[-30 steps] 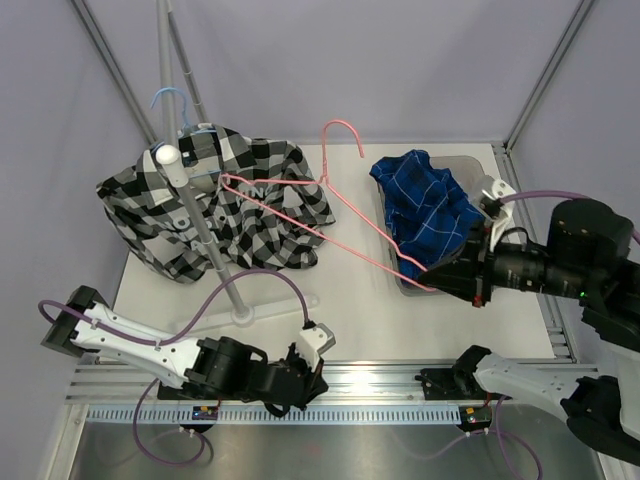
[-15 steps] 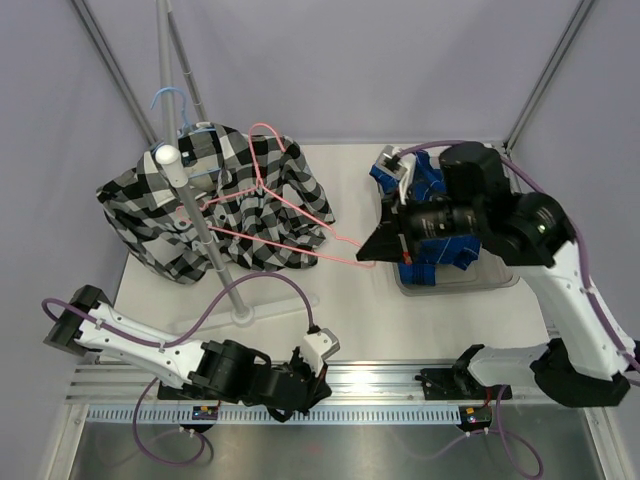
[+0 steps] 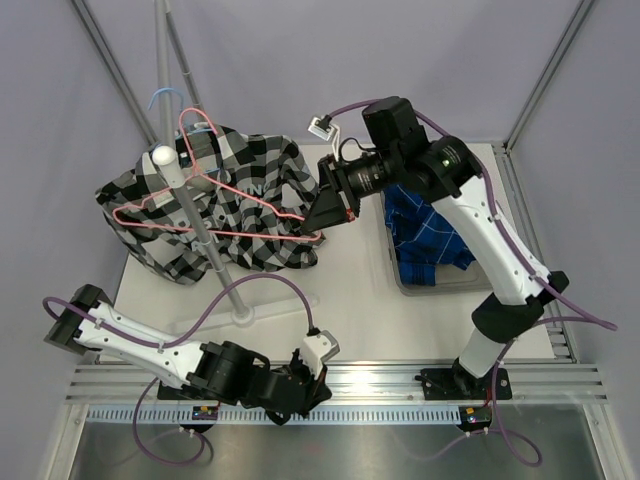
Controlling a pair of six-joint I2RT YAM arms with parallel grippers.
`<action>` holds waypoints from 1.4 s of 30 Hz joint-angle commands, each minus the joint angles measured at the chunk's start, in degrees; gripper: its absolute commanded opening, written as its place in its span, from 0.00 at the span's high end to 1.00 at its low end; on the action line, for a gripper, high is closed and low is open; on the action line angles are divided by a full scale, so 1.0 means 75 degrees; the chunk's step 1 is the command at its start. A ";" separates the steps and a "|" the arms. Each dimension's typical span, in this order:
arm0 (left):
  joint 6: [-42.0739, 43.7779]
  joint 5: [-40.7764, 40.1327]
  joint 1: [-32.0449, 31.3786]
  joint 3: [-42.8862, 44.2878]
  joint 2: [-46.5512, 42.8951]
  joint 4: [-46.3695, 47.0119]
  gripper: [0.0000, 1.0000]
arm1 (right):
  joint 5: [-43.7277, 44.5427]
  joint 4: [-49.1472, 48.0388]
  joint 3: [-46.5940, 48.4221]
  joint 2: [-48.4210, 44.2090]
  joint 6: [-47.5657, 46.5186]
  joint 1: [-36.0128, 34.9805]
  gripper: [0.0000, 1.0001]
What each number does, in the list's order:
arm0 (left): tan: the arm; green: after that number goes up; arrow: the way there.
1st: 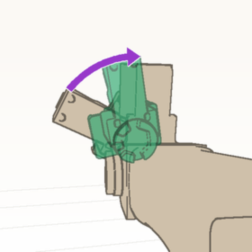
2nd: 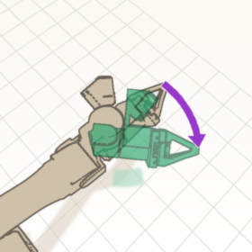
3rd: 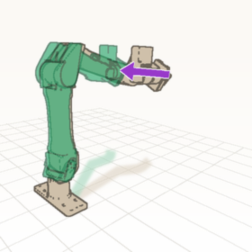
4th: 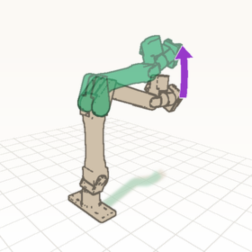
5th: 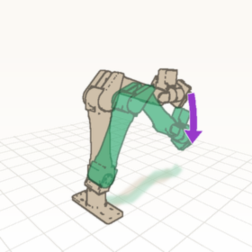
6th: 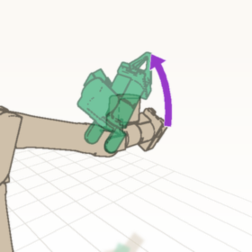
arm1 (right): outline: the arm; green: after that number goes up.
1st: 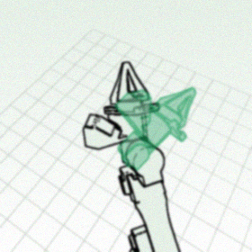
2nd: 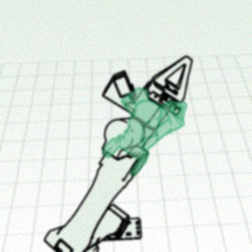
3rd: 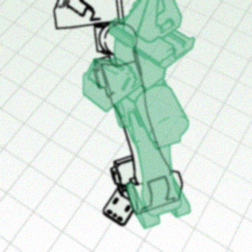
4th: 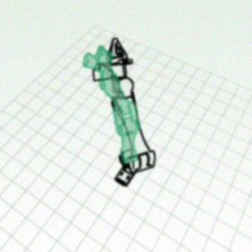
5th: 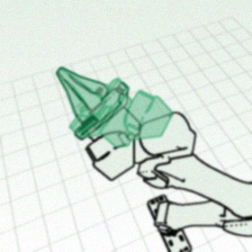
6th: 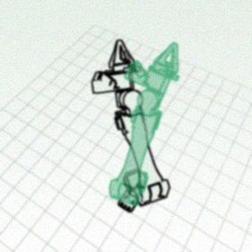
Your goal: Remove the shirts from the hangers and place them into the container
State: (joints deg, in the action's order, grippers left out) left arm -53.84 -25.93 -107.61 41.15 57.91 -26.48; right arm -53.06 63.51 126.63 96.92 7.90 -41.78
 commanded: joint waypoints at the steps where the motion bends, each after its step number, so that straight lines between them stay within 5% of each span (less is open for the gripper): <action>1: -0.0145 -0.0503 -0.0054 0.0315 -0.0198 0.0214 1.00 | -0.2558 0.0521 0.0426 0.0376 -0.2588 0.0016 1.00; 11: -0.0215 -0.0620 -0.0054 0.0385 -0.0303 -0.0102 1.00 | -0.2886 0.1433 0.0728 0.1548 -0.3864 -0.0066 1.00; 16: -0.0285 -0.0655 -0.0054 0.0408 -0.0292 -0.0219 1.00 | -0.2875 0.2722 0.2680 0.2613 -0.4651 -0.0441 1.00; 20: -0.0356 -0.0679 -0.0054 0.0432 -0.0327 -0.0313 1.00 | -0.2910 0.2479 0.3495 0.3084 -0.4220 -0.0675 1.00; 38: -0.0473 -0.0691 -0.0054 0.0221 -0.0327 -0.0114 1.00 | -0.4163 -0.1773 0.2921 0.2253 -0.1103 -0.1039 1.00; 40: -0.0497 -0.0691 -0.0054 0.0209 -0.0315 -0.0114 1.00 | -0.4491 -0.3095 0.2723 0.2218 -0.0272 -0.0992 1.00; 42: -0.0543 -0.0656 -0.0054 0.0186 -0.0315 -0.0067 1.00 | -0.5027 -0.6284 0.1719 0.1984 0.1878 -0.0922 1.00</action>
State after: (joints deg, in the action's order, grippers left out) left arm -56.16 -28.03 -107.61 41.65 56.60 -29.87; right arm -67.29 45.41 144.55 116.40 15.94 -48.58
